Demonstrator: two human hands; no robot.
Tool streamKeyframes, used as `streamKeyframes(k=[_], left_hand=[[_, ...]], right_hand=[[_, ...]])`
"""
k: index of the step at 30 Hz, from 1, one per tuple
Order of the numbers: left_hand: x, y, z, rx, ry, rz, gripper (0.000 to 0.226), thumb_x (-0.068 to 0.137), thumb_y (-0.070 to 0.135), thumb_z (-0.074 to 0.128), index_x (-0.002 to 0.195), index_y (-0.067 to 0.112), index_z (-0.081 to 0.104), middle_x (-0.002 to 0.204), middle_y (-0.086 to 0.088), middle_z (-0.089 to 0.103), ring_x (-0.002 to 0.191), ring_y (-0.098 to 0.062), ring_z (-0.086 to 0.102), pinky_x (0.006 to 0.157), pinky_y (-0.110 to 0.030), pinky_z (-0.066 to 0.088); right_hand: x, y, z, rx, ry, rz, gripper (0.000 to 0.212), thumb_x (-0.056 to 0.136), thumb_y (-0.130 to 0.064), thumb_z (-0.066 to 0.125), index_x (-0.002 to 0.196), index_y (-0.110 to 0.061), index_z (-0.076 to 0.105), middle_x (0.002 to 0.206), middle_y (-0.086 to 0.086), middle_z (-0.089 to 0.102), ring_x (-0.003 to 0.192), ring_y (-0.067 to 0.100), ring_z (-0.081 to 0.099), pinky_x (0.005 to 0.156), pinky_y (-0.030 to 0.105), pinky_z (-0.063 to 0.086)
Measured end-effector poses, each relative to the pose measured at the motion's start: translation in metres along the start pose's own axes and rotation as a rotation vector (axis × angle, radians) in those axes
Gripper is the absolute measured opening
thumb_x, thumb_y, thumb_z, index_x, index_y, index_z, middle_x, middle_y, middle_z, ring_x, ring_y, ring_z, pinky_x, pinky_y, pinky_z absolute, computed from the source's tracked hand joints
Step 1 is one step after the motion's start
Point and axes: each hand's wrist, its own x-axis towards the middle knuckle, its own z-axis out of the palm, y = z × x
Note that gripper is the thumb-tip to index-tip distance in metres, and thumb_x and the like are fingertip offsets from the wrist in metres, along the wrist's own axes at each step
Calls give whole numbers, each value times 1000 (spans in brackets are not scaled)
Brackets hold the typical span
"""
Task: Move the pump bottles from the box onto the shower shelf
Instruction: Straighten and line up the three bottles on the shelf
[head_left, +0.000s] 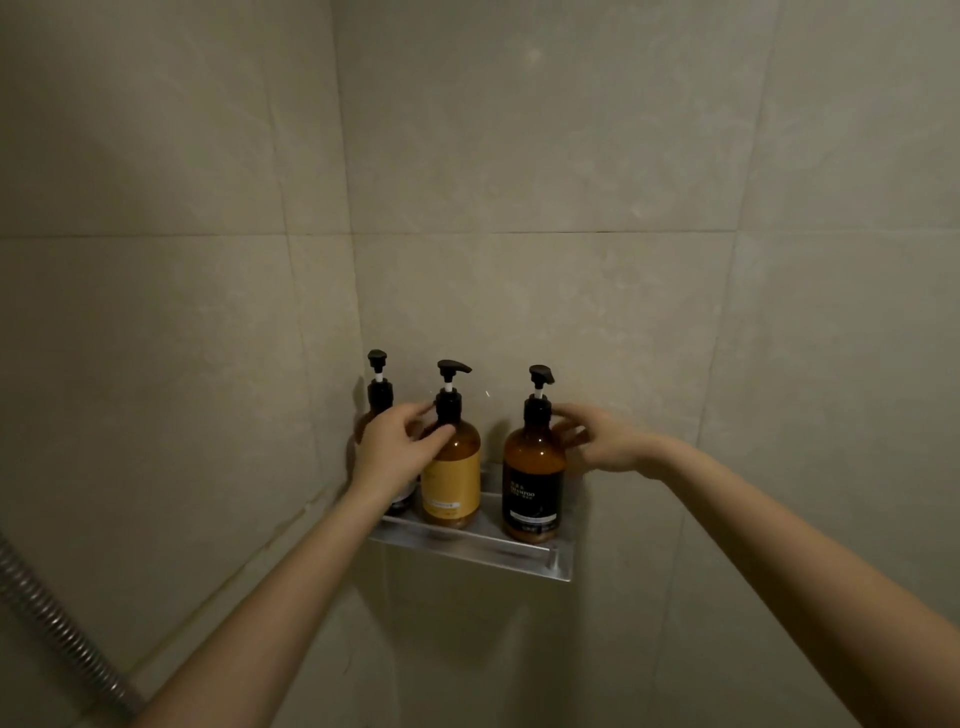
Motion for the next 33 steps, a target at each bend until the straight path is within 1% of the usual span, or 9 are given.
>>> streamKeyframes(k=[2, 4, 6, 9, 11, 14, 17, 22, 33], left_hand=[[-18, 8, 4, -186, 251, 37, 30, 83, 20, 64, 113, 20, 63, 105, 5, 66, 93, -6, 62, 83, -27, 55], [-35, 20, 12, -308, 377, 95, 23, 84, 13, 61, 101, 29, 62, 94, 12, 65, 87, 0, 64, 75, -17, 56], [-48, 31, 25, -369, 312, 131, 26, 84, 12, 61, 99, 32, 59, 93, 21, 61, 89, 6, 63, 70, -6, 50], [-56, 43, 50, -350, 109, 155, 33, 84, 15, 62, 113, 30, 57, 104, 22, 58, 90, 16, 58, 70, -1, 47], [-55, 48, 62, -316, 18, 146, 43, 84, 19, 64, 125, 26, 54, 116, 19, 55, 100, 10, 55, 76, -6, 48], [-47, 50, 74, -238, -68, 98, 58, 83, 25, 65, 137, 22, 44, 133, 11, 51, 121, -6, 50, 98, -29, 48], [-41, 49, 77, -215, -97, 42, 62, 82, 24, 67, 139, 18, 42, 139, -1, 51, 127, -15, 49, 103, -40, 46], [-41, 44, 77, -225, -103, 45, 53, 81, 26, 67, 131, 19, 51, 132, -2, 58, 119, -14, 54, 95, -28, 48], [-42, 45, 75, -269, -118, 25, 53, 82, 23, 67, 132, 18, 50, 133, -2, 56, 120, -15, 54, 95, -27, 47]], right_hand=[[-2, 2, -18, 53, 134, -26, 67, 77, 14, 54, 135, -18, 46, 125, 10, 54, 107, 19, 54, 73, 24, 51], [-5, -2, -37, 141, 269, -78, 49, 81, 12, 52, 119, -17, 59, 115, 10, 61, 95, 15, 58, 64, 20, 48], [-6, -13, -49, 233, 332, -140, 32, 85, 2, 54, 107, -19, 64, 106, 8, 64, 88, 14, 60, 61, 18, 46], [-4, -36, -53, 236, 349, -194, 24, 90, -8, 54, 108, -19, 66, 105, 4, 64, 84, 11, 62, 61, 18, 47], [-2, -51, -50, 175, 300, -206, 26, 91, -11, 53, 113, -18, 65, 108, 1, 62, 89, 14, 63, 65, 21, 49], [0, -63, -45, 84, 216, -138, 27, 91, -15, 55, 115, -17, 66, 112, 2, 65, 100, 18, 63, 77, 28, 54], [0, -64, -43, 77, 226, -97, 24, 91, -15, 57, 111, -13, 69, 108, 9, 69, 93, 17, 65, 80, 32, 55], [0, -61, -42, 116, 243, -84, 23, 88, -20, 62, 108, -9, 70, 94, 9, 70, 79, 14, 64, 76, 30, 55], [5, -67, -33, 192, 358, 36, 14, 82, -26, 71, 79, -13, 65, 69, 1, 64, 64, 12, 60, 53, 21, 45]])
